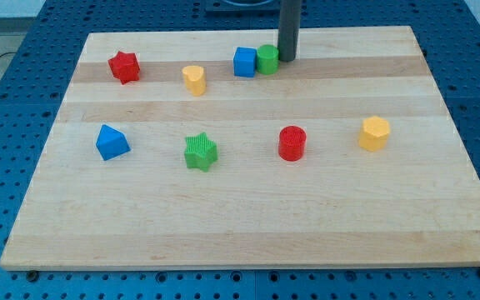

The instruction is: Slightly move the green star diagonally left of the red circle

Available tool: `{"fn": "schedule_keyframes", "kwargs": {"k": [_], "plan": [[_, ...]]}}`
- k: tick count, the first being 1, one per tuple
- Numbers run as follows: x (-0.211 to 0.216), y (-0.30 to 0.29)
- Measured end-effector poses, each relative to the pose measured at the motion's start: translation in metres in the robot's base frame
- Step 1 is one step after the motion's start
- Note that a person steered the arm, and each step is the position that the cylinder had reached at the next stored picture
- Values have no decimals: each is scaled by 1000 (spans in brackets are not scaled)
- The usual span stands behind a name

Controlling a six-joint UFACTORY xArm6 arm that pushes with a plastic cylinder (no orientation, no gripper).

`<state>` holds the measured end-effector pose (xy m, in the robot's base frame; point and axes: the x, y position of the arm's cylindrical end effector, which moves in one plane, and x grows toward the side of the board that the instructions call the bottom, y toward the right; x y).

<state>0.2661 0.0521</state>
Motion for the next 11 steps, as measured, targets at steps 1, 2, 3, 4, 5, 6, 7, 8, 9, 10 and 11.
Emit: {"fn": "schedule_keyframes", "kwargs": {"k": [1,2,3,4,5,6,7,8,9,10,11], "plan": [[0,-8],[1,36],[17,51],[71,8],[117,-57],[123,-124],[163,-149],[199,-149],[201,-153],[202,-193],[239,-210]]}}
